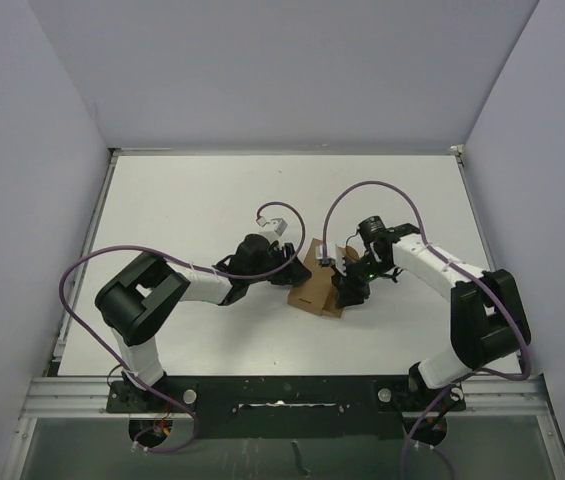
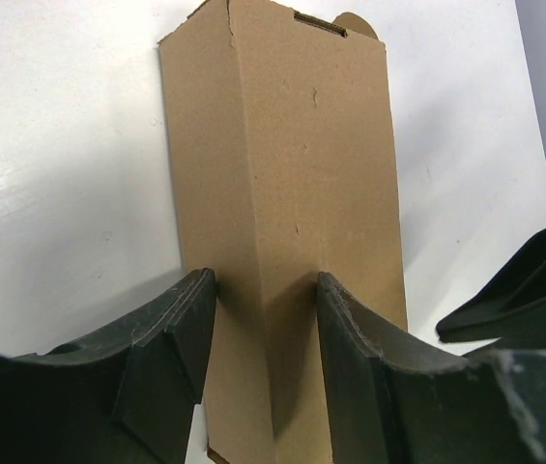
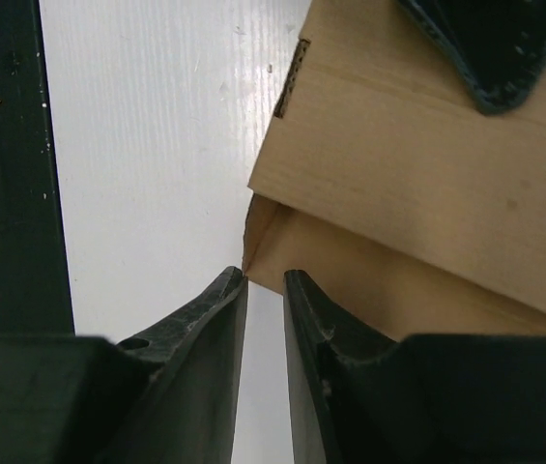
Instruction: Fold the paper box
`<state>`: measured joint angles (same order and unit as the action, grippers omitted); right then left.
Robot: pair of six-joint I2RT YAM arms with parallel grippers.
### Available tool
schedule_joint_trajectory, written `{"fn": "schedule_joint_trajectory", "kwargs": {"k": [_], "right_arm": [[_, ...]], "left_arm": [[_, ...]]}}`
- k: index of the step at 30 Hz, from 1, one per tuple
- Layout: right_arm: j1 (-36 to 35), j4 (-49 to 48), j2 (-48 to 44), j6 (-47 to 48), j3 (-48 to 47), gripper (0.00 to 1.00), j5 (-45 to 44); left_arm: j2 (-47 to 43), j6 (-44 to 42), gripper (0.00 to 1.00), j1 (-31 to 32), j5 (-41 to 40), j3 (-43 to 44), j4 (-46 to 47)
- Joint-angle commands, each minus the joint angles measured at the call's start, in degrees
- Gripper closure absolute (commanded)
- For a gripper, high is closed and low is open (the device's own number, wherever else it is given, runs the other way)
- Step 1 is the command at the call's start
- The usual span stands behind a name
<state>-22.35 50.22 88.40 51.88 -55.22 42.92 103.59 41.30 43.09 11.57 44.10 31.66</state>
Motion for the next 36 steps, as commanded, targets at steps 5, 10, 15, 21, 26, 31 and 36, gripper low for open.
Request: {"fn": "schedule_joint_trajectory", "kwargs": {"k": [5, 10, 15, 21, 26, 31, 36], "right_arm": [[8.42, -2.09, -2.21, -4.79, -0.82, 0.88, 1.96], [18.19, -0.38, 3.22, -10.77, -3.44, 0.97, 6.51], [23.03, -4.11, 5.91, -19.98, -2.71, 1.00, 8.85], [22.52, -12.81, 5.60, -32.48, -0.46, 1.00, 4.27], [23.26, -14.61, 8.89, -36.21, -0.72, 1.00, 1.72], [23.98, -13.79, 13.18, -37.62, -2.01, 0.92, 8.95], [24.38, -13.92, 15.32, -38.66, -2.06, 0.81, 11.88]], "left_arm": [[2.71, -1.39, 0.58, 0.41, -0.59, 0.62, -5.12], [2.84, -1.18, 0.58, 0.39, -0.39, 0.60, -5.01], [2.80, -1.22, 0.58, 0.28, -0.27, 0.63, -5.03], [2.84, -1.11, 0.58, 0.24, -0.16, 0.64, -5.28], [3.03, -1.04, 0.58, 0.24, -0.09, 0.66, -5.30], [2.96, -0.99, 0.58, 0.24, 0.02, 0.65, -5.21], [3.39, -0.86, 0.58, 0.24, 0.19, 0.68, -4.88]]}}
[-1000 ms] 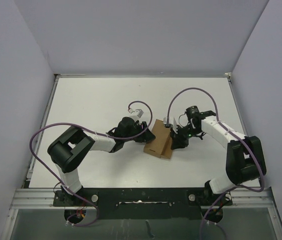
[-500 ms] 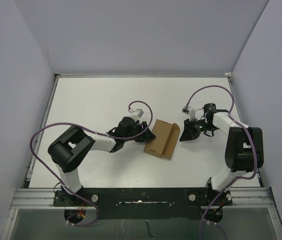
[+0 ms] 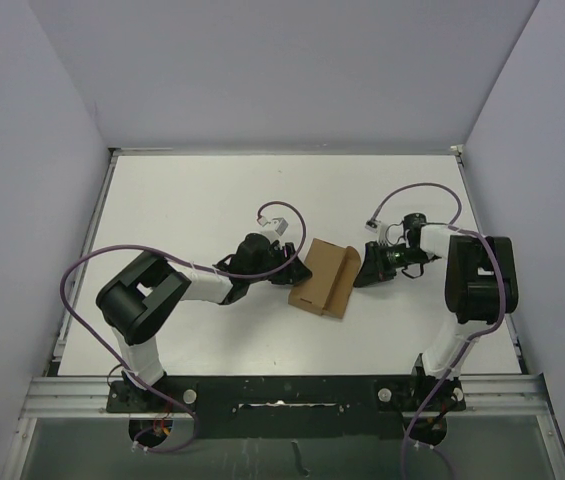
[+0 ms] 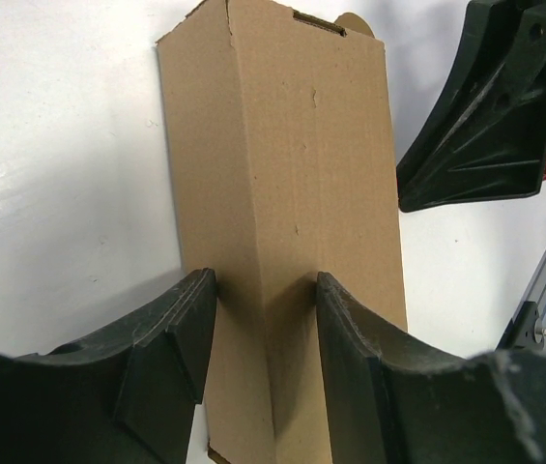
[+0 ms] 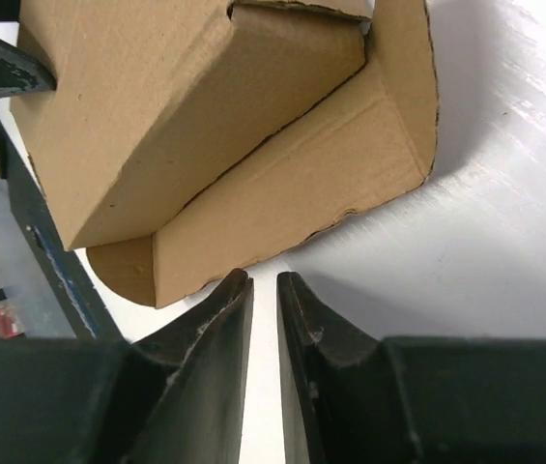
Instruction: Fold the paper box
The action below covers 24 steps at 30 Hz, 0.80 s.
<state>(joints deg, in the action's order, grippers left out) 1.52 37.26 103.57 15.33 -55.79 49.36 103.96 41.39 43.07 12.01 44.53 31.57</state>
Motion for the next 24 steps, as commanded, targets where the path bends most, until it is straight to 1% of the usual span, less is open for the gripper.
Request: {"fn": "schedule_joint_trajectory", "kwargs": {"k": [1, 9, 11, 18, 24], "right_arm": [[0.50, -0.96, 0.70, -2.34, -1.58, 0.80, 5.86], [0.55, -0.09, 3.66, -2.59, -2.21, 0.79, 10.37], [0.53, 0.36, 4.05, -2.51, -2.38, 0.79, 11.85], [0.12, 0.88, 3.03, -1.68, -2.48, 0.79, 18.28], [-0.55, 1.15, 3.00, -1.05, -2.53, 0.79, 18.84]], "left_arm": [[3.11, -0.93, 0.58, 0.26, -0.09, 0.21, -4.70], [3.31, -0.82, 0.59, 0.35, 0.06, 0.27, -4.59], [3.47, -0.74, 0.59, 0.35, 0.23, 1.56, -4.59], [3.68, -0.78, 0.59, 0.35, 0.45, 2.02, -4.68], [3.62, -1.47, 0.58, 0.35, 1.51, 3.16, -5.43]]}}
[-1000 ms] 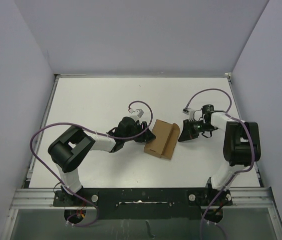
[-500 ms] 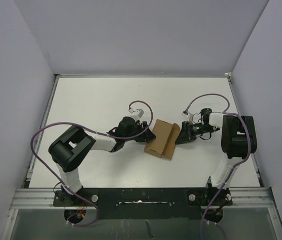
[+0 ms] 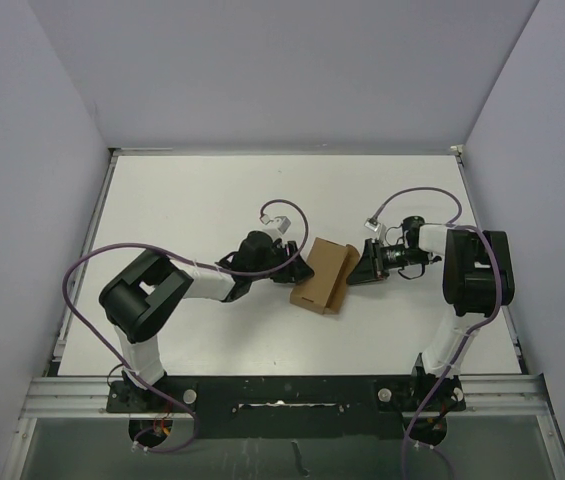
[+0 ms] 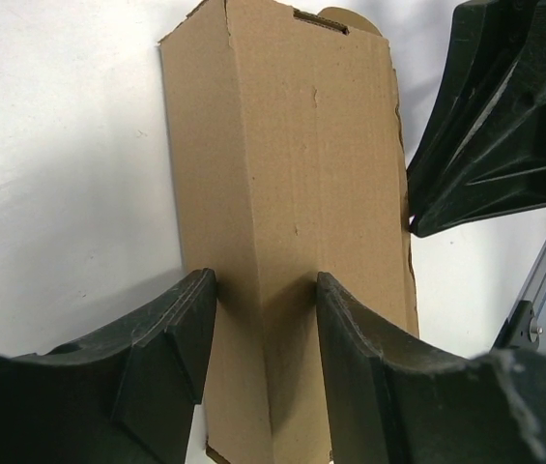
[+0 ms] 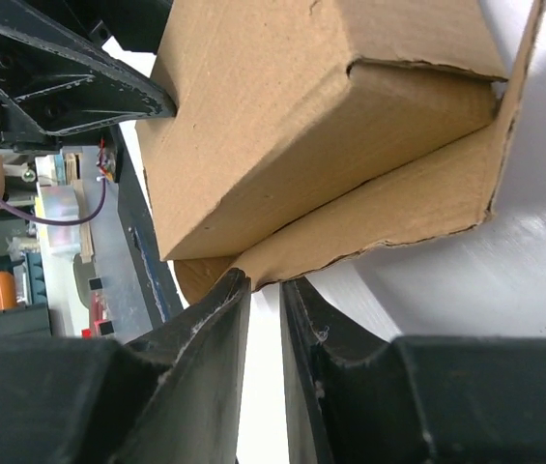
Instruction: Fold the paper box
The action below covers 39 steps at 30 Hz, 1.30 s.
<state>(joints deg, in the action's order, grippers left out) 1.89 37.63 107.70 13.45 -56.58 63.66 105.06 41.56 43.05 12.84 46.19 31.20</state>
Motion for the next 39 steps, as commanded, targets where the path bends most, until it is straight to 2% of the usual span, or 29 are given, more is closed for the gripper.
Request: {"fn": "schedule_joint_trajectory", "kwargs": {"k": [1, 6, 13, 15, 21, 25, 27, 30, 32, 34, 35, 36, 39], "right_arm": [[-0.92, 0.90, -0.95, 0.93, -1.78, 0.79, 4.33], [-0.92, 0.79, -0.51, 0.73, -1.78, 0.78, 3.33], [-1.76, 0.35, -0.13, 0.17, -2.08, 0.78, 3.62], [-2.31, 0.28, -0.18, 0.13, -2.33, 0.78, 3.67], [-5.65, 0.43, -0.15, 0.52, -3.31, 0.78, 3.79], [-8.63, 0.28, -0.22, 0.53, -3.63, 0.77, 3.76], [-9.90, -0.10, -0.13, 0.34, -3.63, 0.76, 3.70], [-11.49, -0.36, 0.39, 0.08, -3.79, 0.75, 3.72], [-12.07, -0.24, 0.64, 0.19, -3.93, 0.75, 3.67], [-12.09, 1.17, 0.43, 1.15, -4.33, 0.74, 3.75], [-11.82, 2.13, -0.26, 2.04, -4.72, 0.74, 3.91], [-11.26, 2.97, -0.99, 2.95, -4.84, 0.74, 4.21], [-8.70, 5.21, -5.29, 6.34, -4.56, 0.74, 4.12]], "left_arm": [[2.41, -1.92, 0.57, 0.25, 1.04, 1.90, -5.47], [-0.47, -5.31, 0.49, -1.26, 2.56, 4.64, -10.40], [-8.43, -13.99, 0.27, -2.44, -0.51, 9.82, -21.82], [-11.03, -16.58, 0.24, -2.44, -2.06, 10.26, -24.33], [-19.53, -19.46, 0.25, -2.28, -5.59, 5.73, -28.00], [-24.86, -18.67, 0.35, -1.74, -4.56, 1.67, -28.23], [-27.16, -20.06, 0.38, 0.73, -4.70, 0.28, -28.38], [-30.57, -31.12, 0.36, 9.30, -10.60, -2.45, -26.61], [-33.63, -44.04, 0.28, 16.47, -15.16, -7.85, -19.74], [-36.47, -50.84, 0.14, 20.53, -17.67, -13.82, -10.85], [-37.45, -51.82, 0.08, 21.09, -18.11, -16.08, -7.11], [-37.95, -52.04, 0.07, 21.19, -18.06, -17.30, -5.50], [-37.02, -51.94, 0.06, 21.92, -19.15, -16.12, -6.99]]}}
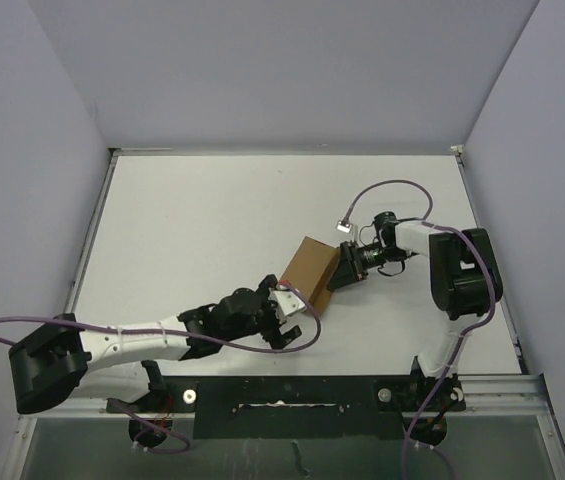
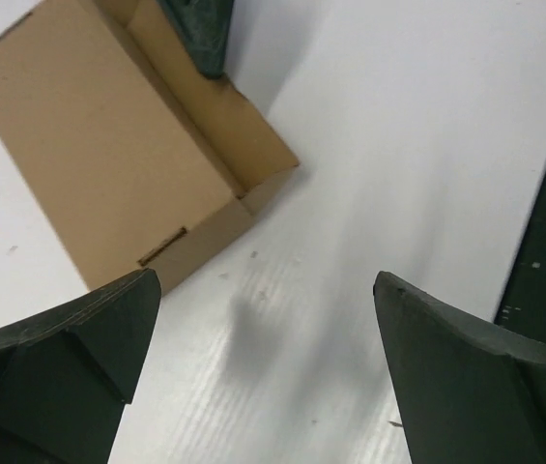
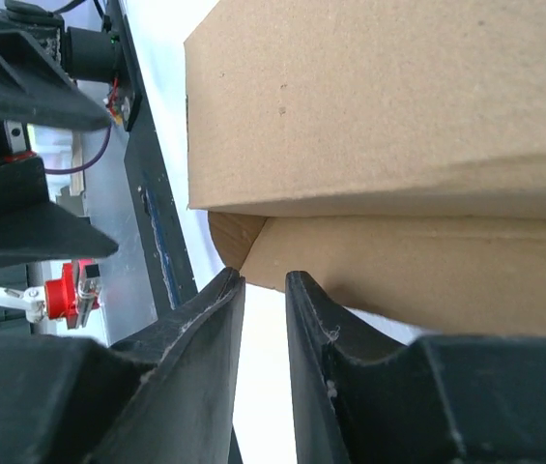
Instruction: Fold the paper box
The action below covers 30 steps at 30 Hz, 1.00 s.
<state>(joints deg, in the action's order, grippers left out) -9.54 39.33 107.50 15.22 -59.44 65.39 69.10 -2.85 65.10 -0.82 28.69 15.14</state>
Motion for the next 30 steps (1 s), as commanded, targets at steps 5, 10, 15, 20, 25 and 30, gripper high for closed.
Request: {"fn": "schedule_joint_trajectory", "kwargs": {"k": [5, 10, 15, 20, 25, 30], "right_arm": [[7.98, 7.02, -7.99, 9.11, -2.99, 0.74, 4.09], [10.48, 0.53, -9.33, 7.43, -7.44, 0.74, -8.55], [5.69, -4.21, -3.78, 7.56, -16.53, 0.88, -20.37], [-0.62, -2.13, 3.19, 10.80, -25.11, 1.00, -26.02], [-2.98, 0.67, 6.31, 13.99, -27.35, 1.00, -26.93], [-3.67, 1.05, 4.84, 14.98, -25.09, 1.00, -26.74]], "left_arm": [[8.47, -11.06, 0.03, 8.89, -20.45, 7.07, 11.11], [18.13, -3.36, 0.02, 10.61, -26.27, 17.74, 1.89], [19.57, 5.88, 0.02, 8.64, -24.52, 27.79, -13.66], [13.90, 18.84, 0.06, 3.27, -18.02, 24.21, -17.63], [3.33, 32.70, 0.40, -4.35, -7.94, 14.90, -18.78], [-5.86, 35.48, 0.43, -5.97, -7.03, 7.17, -20.61]]}}
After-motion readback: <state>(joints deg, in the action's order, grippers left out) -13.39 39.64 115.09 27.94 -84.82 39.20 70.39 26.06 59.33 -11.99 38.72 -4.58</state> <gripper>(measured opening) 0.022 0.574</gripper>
